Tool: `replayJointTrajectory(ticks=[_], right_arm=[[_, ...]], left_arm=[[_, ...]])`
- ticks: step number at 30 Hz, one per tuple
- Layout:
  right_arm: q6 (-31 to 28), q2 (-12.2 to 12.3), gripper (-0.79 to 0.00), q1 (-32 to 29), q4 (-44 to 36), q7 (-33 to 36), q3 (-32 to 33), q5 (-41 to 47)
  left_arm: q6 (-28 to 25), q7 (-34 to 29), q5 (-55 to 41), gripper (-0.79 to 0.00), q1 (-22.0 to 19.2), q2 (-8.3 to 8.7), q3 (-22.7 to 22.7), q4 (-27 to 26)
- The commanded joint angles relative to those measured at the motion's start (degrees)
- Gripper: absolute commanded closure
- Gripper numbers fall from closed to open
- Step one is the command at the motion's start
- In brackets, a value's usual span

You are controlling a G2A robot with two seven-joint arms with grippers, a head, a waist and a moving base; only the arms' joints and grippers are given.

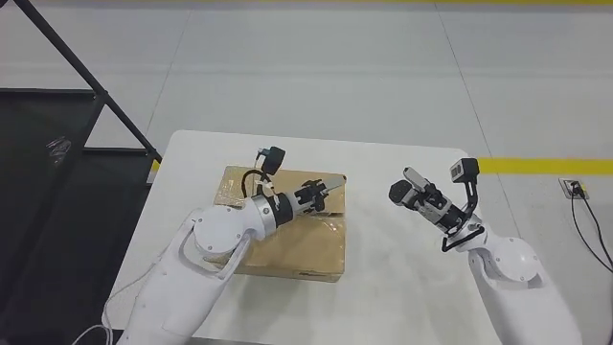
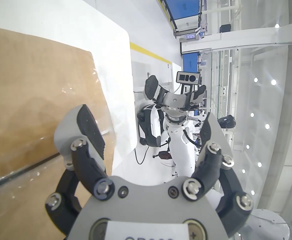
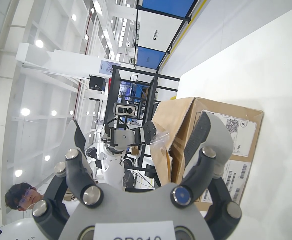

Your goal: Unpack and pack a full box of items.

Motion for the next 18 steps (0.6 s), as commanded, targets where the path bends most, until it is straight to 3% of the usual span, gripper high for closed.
replayJointTrajectory(ticks=[1, 10, 18], right_arm=[[-0.24, 0.01, -0.785, -0.02, 0.27, 0.1, 0.04, 0.24], [-0.91, 0.14, -0.785, -0.37, 0.79, 0.27, 0.61, 1.05], [-0.77, 0.18, -0.785, -0.42, -0.01, 0.02, 0.6, 1.23]], left_arm=[[-0.03, 0.25, 0.03, -0.785, -0.27, -0.2, 0.78, 0.06], [-0.31, 0.68, -0.02, -0.785, -1.35, -1.19, 4.34, -0.47], [-1.04, 1.15, -0.08, -0.785, -1.02, -1.35, 3.89, -1.96]])
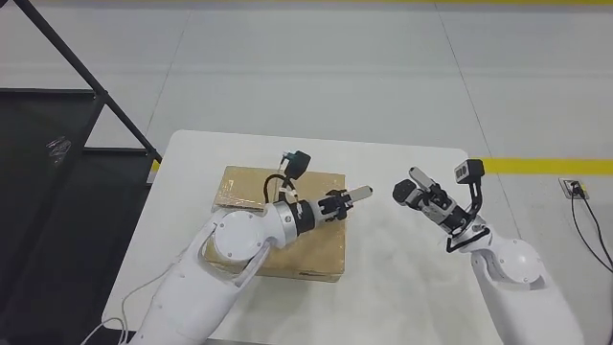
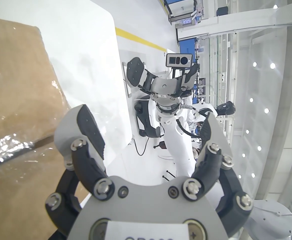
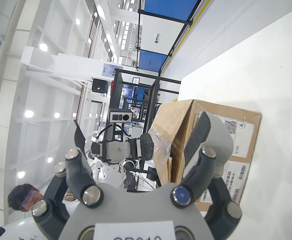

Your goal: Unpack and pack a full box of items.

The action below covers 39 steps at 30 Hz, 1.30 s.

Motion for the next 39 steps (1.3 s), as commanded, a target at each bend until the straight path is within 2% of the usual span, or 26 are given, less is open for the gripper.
replayJointTrajectory(ticks=[1, 5, 11, 15, 19, 22, 27, 32, 39], right_arm=[[0.2, -0.02, -0.785, 0.12, -0.3, -0.05, -0.22, -0.07], [0.87, -0.18, -0.785, 1.17, -1.45, 0.55, -1.24, 0.36], [4.12, -0.61, -0.785, 5.21, -2.5, 8.36, -5.06, 3.93], [7.06, -1.36, -0.785, 9.42, -1.79, 12.26, -10.13, 3.64], [8.94, -2.43, -0.785, 12.8, 0.53, 12.15, -15.3, 2.38], [10.55, -3.25, -0.785, 14.82, 3.48, 11.08, -18.42, 1.99], [11.7, -4.08, -0.785, 16.96, 6.71, 9.7, -21.76, -1.14], [12.67, -4.12, -0.785, 16.33, 6.01, 8.76, -22.79, -4.44], [13.85, -4.24, -0.785, 14.62, 3.29, 5.7, -23.1, -6.0]], left_arm=[[-0.39, 0.64, -0.45, -0.785, 0.32, 0.12, -1.27, -0.91], [-1.2, 2.48, -2.35, -0.785, 2.64, 1.0, -7.71, -4.92], [-2.09, 3.44, -3.56, -0.785, 10.67, 3.21, -22.34, -11.39], [-2.88, 4.04, -4.62, -0.785, 16.51, 4.3, -31.43, -12.4], [-3.95, 4.22, -5.73, -0.785, 20.97, 4.92, -36.89, -11.05], [-5.12, 3.84, -5.64, -0.785, 23.29, 5.17, -38.25, -10.16], [-6.34, 3.01, -6.9, -0.785, 24.5, 5.33, -38.29, -10.27], [-6.32, 2.75, -7.33, -0.785, 23.36, 5.34, -36.41, -9.51], [-6.57, 2.72, -5.93, -0.785, 21.27, 5.34, -33.23, -5.8]])
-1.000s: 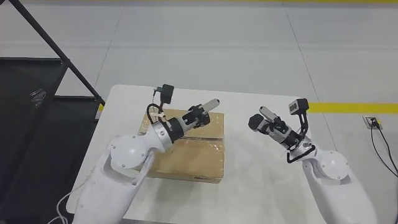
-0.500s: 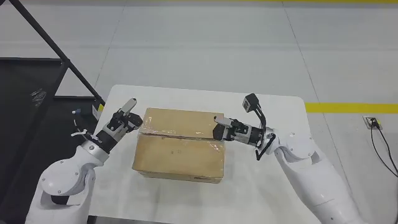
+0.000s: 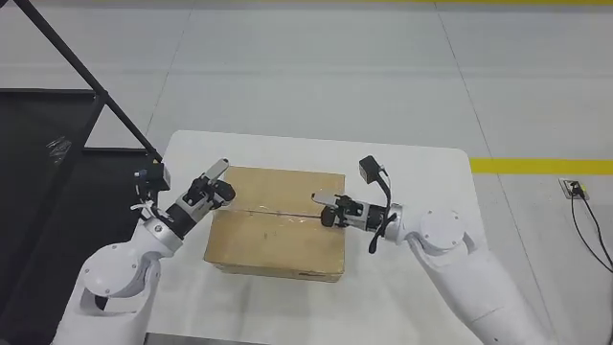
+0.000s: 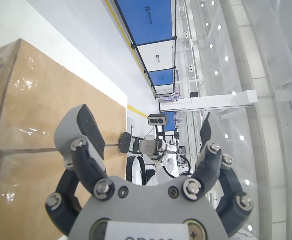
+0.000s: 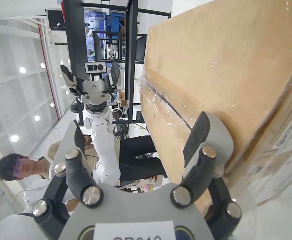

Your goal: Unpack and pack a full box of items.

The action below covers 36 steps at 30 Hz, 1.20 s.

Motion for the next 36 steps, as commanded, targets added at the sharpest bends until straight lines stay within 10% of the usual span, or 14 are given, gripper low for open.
replayJointTrajectory(ticks=[1, 36], right_arm=[[0.2, -0.13, -0.785, -0.2, -0.48, -0.78, -0.31, -0.21], [5.64, -11.51, -0.785, 14.63, 12.51, -11.63, -18.82, 5.21]], left_arm=[[-0.21, 0.09, 0.07, -0.785, -0.18, 0.01, 0.5, 1.05], [-7.19, 2.69, -9.45, -0.785, 12.13, 1.24, -9.47, 1.19]])
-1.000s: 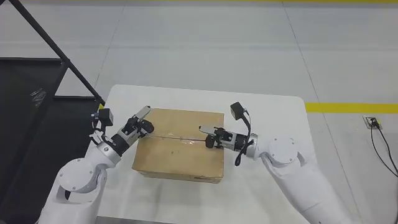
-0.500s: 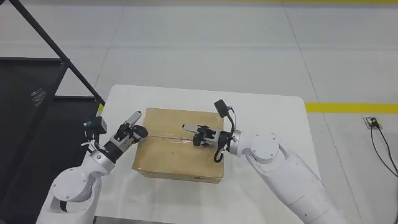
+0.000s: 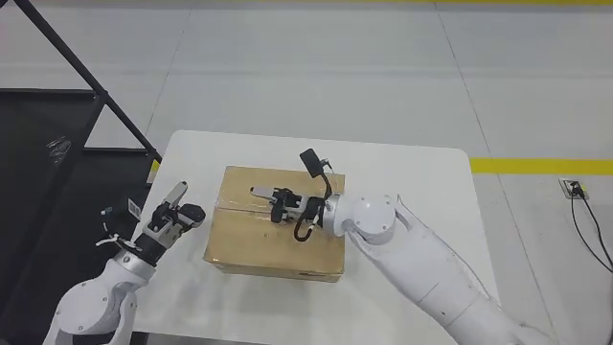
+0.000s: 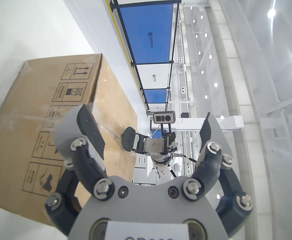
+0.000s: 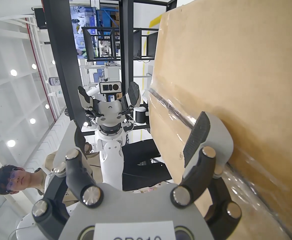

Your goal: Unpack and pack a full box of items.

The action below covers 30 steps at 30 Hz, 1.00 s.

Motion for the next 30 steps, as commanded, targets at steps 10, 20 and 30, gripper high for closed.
replayJointTrajectory(ticks=[10, 20, 30], right_arm=[[-2.08, -6.51, -0.785, 4.92, 8.31, -3.09, -6.11, 3.83], [-5.31, -12.9, -0.785, 7.68, 14.99, -9.11, -9.95, 5.39], [-6.06, -16.85, -0.785, 9.51, 18.73, -9.6, -10.94, 3.79]], left_arm=[[-2.61, -0.39, -3.27, -0.785, 5.66, 0.3, -4.1, -1.07], [-4.74, -1.57, -5.85, -0.785, 9.2, 0.47, -6.6, -0.95], [-5.87, -2.91, -7.51, -0.785, 10.74, 0.6, -7.41, -0.68]])
